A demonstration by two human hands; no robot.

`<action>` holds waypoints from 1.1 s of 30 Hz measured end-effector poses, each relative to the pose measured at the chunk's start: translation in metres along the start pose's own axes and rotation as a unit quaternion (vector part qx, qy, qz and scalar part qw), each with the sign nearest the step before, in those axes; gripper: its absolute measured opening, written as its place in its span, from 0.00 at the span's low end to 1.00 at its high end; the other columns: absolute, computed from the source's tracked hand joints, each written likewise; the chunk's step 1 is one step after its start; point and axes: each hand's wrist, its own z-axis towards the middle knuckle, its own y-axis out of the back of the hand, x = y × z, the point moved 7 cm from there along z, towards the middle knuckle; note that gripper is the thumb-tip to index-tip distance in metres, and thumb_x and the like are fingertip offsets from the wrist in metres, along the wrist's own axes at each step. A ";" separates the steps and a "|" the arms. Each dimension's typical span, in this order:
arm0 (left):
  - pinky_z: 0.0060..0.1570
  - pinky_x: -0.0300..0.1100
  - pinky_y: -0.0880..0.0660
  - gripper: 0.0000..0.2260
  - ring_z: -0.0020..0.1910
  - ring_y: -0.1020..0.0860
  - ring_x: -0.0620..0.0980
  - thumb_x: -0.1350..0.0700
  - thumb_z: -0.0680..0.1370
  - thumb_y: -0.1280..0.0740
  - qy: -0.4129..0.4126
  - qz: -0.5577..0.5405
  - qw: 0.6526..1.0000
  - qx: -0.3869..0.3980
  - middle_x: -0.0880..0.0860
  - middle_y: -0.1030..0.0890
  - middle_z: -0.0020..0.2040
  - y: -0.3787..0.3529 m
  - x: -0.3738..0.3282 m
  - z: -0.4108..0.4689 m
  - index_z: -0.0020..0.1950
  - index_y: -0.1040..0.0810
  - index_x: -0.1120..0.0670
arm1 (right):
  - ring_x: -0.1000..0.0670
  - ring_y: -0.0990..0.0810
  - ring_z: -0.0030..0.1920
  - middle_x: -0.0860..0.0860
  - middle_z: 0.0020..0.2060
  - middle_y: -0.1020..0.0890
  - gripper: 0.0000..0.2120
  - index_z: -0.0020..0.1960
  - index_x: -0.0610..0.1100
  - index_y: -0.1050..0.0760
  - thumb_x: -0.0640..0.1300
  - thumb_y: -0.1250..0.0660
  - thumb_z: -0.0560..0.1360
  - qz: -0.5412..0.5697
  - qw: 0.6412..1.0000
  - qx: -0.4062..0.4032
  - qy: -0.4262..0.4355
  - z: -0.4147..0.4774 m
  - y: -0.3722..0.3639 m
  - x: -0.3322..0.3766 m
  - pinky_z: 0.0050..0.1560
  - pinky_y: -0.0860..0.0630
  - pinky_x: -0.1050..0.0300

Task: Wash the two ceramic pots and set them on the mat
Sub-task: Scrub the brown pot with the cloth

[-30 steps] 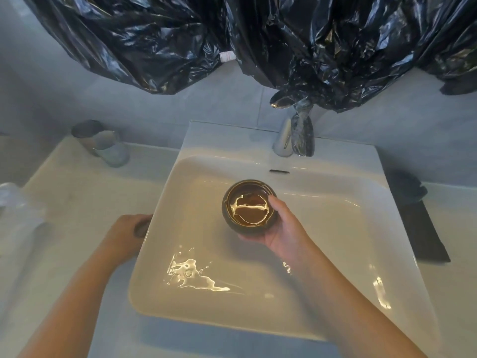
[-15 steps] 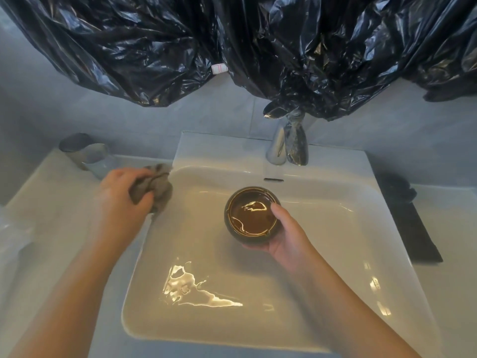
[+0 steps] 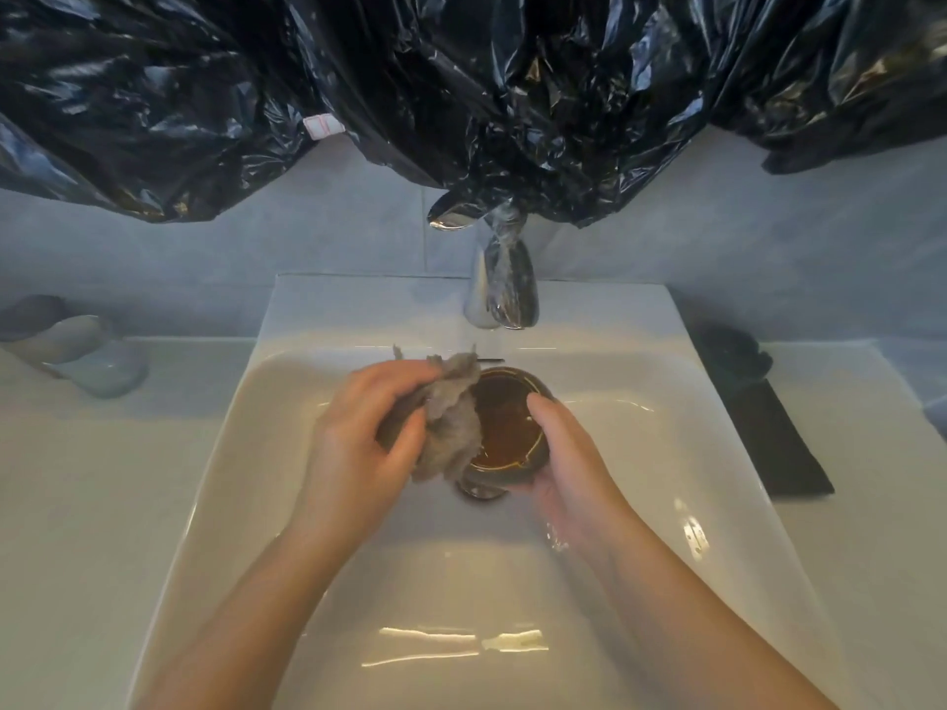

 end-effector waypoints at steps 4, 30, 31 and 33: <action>0.63 0.49 0.33 0.17 0.61 0.25 0.51 0.52 0.76 0.39 -0.155 0.154 0.961 0.169 0.49 0.22 0.61 -0.053 -0.019 -0.006 0.63 0.22 0.52 | 0.44 0.16 0.55 0.43 0.55 0.16 0.12 0.62 0.45 0.23 0.46 0.39 0.81 -0.058 0.997 -0.005 0.053 -0.001 0.001 0.012 0.43 0.18 0.48; 0.56 0.28 0.33 0.20 0.56 0.28 0.44 0.49 0.77 0.37 -0.105 0.048 0.931 0.346 0.51 0.24 0.61 -0.086 -0.012 -0.013 0.68 0.34 0.50 | 0.46 0.16 0.41 0.45 0.43 0.15 0.16 0.41 0.48 0.15 0.52 0.40 0.73 0.083 0.983 0.144 -0.078 -0.001 -0.001 0.002 0.42 0.21 0.50; 0.55 0.23 0.37 0.22 0.56 0.29 0.42 0.47 0.77 0.38 -0.074 0.034 0.938 0.336 0.51 0.25 0.62 -0.088 -0.011 -0.012 0.69 0.35 0.51 | 0.46 0.16 0.40 0.45 0.42 0.15 0.15 0.41 0.48 0.15 0.52 0.39 0.72 0.088 0.984 0.140 -0.073 -0.003 -0.002 0.002 0.38 0.20 0.52; 0.55 0.20 0.40 0.24 0.58 0.30 0.41 0.45 0.78 0.38 -0.050 0.028 0.944 0.326 0.50 0.26 0.64 -0.090 -0.009 -0.013 0.71 0.34 0.53 | 0.46 0.16 0.40 0.44 0.42 0.15 0.14 0.41 0.49 0.15 0.52 0.38 0.70 0.101 0.984 0.132 -0.059 -0.004 0.000 0.003 0.36 0.21 0.53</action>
